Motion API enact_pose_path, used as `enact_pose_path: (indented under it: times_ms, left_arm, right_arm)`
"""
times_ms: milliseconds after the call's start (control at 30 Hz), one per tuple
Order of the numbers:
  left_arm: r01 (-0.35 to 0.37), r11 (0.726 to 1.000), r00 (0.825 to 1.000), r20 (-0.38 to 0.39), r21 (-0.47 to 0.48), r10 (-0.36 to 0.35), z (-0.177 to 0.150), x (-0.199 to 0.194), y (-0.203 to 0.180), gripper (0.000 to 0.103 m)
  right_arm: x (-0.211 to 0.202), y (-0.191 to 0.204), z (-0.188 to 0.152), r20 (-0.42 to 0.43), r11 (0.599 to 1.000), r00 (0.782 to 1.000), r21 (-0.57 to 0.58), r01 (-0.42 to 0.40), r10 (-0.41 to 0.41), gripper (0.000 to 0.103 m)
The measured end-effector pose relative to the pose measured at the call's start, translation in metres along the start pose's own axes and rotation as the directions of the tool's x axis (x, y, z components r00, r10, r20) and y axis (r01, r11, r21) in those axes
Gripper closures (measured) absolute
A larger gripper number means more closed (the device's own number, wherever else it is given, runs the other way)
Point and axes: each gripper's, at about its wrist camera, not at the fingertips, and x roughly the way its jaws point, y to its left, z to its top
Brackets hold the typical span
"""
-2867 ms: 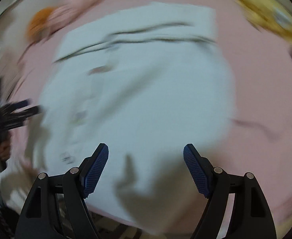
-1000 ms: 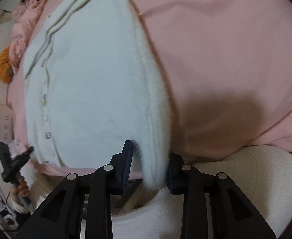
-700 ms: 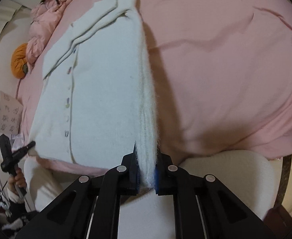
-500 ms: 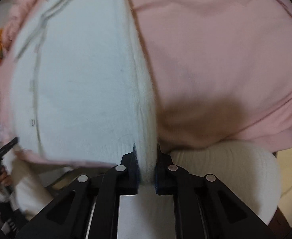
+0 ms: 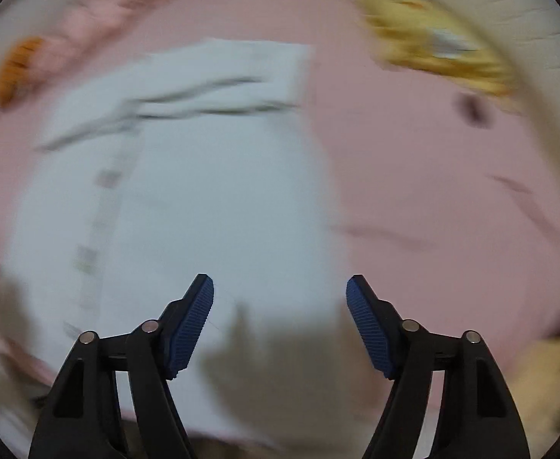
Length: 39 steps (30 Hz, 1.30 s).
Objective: Fold clothes
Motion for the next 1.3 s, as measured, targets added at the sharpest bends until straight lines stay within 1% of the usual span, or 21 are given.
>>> enact_pose_path:
  times_ms: [33, 67, 133, 167, 233, 267, 300, 333, 367, 400, 433, 500, 567, 600, 633, 700, 800, 900, 967, 1100, 1300]
  left_arm:
    - [-0.023, 1.0, 1.0, -0.01, 0.018, 0.023, -0.001, 0.011, -0.011, 0.002]
    - [-0.046, 0.998, 0.999, -0.024, 0.036, 0.047, -0.003, 0.023, -0.02, 0.002]
    - [-0.084, 0.995, 0.991, -0.101, 0.048, 0.089, -0.012, 0.05, -0.026, 0.001]
    - [-0.068, 0.997, 0.99, -0.121, 0.021, 0.07, -0.018, 0.057, -0.023, 0.001]
    - [0.014, 0.996, 0.995, -0.097, -0.093, -0.023, -0.027, 0.057, -0.004, 0.0]
    - [0.052, 0.989, 0.994, -0.085, -0.138, -0.064, -0.03, 0.057, 0.005, 0.0]
    - [0.073, 0.987, 0.992, -0.088, -0.144, -0.086, -0.031, 0.056, 0.01, 0.0]
    - [0.075, 0.988, 0.991, -0.098, -0.133, -0.088, -0.029, 0.054, 0.011, 0.0]
    - [0.056, 0.991, 0.99, -0.119, -0.119, -0.07, -0.026, 0.052, 0.01, 0.0]
    - [0.029, 0.994, 0.99, -0.134, -0.104, -0.043, -0.02, 0.048, 0.007, 0.0]
    - [0.033, 0.996, 0.993, -0.113, -0.08, -0.041, -0.009, 0.046, -0.001, 0.0]
    - [0.038, 0.999, 0.997, -0.07, -0.033, -0.04, 0.013, 0.041, -0.016, 0.0]
    - [0.04, 0.999, 0.999, -0.027, 0.014, -0.04, 0.036, 0.037, -0.031, 0.0]
    - [0.041, 0.998, 0.999, -0.006, 0.037, -0.041, 0.047, 0.034, -0.039, 0.0]
    - [0.041, 0.997, 0.999, 0.016, 0.061, -0.042, 0.058, 0.032, -0.047, 0.0]
    - [0.04, 0.993, 0.997, 0.059, 0.108, -0.046, 0.08, 0.027, -0.062, 0.0]
    - [0.034, 0.984, 0.991, 0.122, 0.177, -0.056, 0.114, 0.02, -0.085, 0.0]
    - [0.022, 0.969, 0.981, 0.181, 0.244, -0.068, 0.146, 0.014, -0.107, 0.0]
    - [-0.002, 0.962, 0.98, 0.194, 0.274, -0.054, 0.157, 0.023, -0.12, 0.0]
    - [-0.049, 0.942, 0.975, 0.221, 0.333, -0.027, 0.177, 0.04, -0.147, 0.0]
    - [-0.122, 0.902, 0.964, 0.265, 0.415, 0.008, 0.208, 0.066, -0.186, 0.0]
  right_arm:
    - [0.015, 0.009, 0.0, -0.001, 0.998, 0.998, 0.004, -0.055, 0.055, 0.031]
    - [0.031, 0.014, -0.003, -0.029, 1.0, 0.999, 0.009, -0.019, 0.02, 0.031]
    - [0.058, 0.014, -0.012, -0.079, 0.998, 0.995, 0.019, 0.057, -0.056, 0.031]
    - [0.065, 0.011, -0.02, -0.08, 0.996, 0.994, 0.044, 0.073, -0.069, 0.03]
    - [0.058, 0.004, -0.035, 0.011, 0.994, 0.998, 0.098, 0.056, -0.057, 0.03]
    - [0.057, 0.003, -0.04, 0.019, 0.993, 0.998, 0.099, 0.062, -0.064, 0.03]
    - [0.055, 0.002, -0.04, 0.019, 0.992, 0.998, 0.108, 0.061, -0.064, 0.03]
    - [0.052, 0.002, -0.041, 0.019, 0.991, 0.998, 0.119, 0.061, -0.064, 0.03]
    - [0.047, 0.004, -0.039, 0.026, 0.988, 0.998, 0.143, 0.056, -0.06, 0.03]
    - [0.041, 0.004, -0.033, 0.075, 0.985, 0.996, 0.171, 0.029, -0.042, 0.03]
    - [0.031, 0.007, -0.034, 0.147, 0.985, 0.989, 0.173, -0.003, -0.022, 0.03]
    - [0.011, 0.013, -0.036, 0.287, 0.983, 0.958, 0.17, -0.066, 0.015, 0.03]
    - [0.007, 0.021, -0.034, 0.325, 0.986, 0.945, 0.165, -0.017, -0.038, 0.029]
    - [0.006, 0.026, -0.035, 0.329, 0.987, 0.942, 0.16, 0.018, -0.071, 0.029]
    - [0.007, 0.028, -0.037, 0.332, 0.989, 0.94, 0.148, 0.028, -0.076, 0.029]
    - [0.009, 0.029, -0.04, 0.336, 0.994, 0.941, 0.111, -0.002, -0.036, 0.029]
    - [0.004, 0.021, -0.034, 0.354, 0.99, 0.935, 0.134, -0.042, -0.009, 0.029]
    - [-0.003, 0.012, -0.033, 0.385, 0.98, 0.923, 0.178, -0.086, 0.011, 0.029]
    - [-0.001, 0.007, -0.027, 0.393, 0.976, 0.919, 0.194, -0.102, 0.018, 0.03]
    - [-0.002, -0.003, -0.022, 0.404, 0.962, 0.912, 0.214, -0.172, 0.073, 0.029]
    - [-0.002, -0.011, -0.021, 0.413, 0.935, 0.902, 0.251, -0.249, 0.129, 0.029]
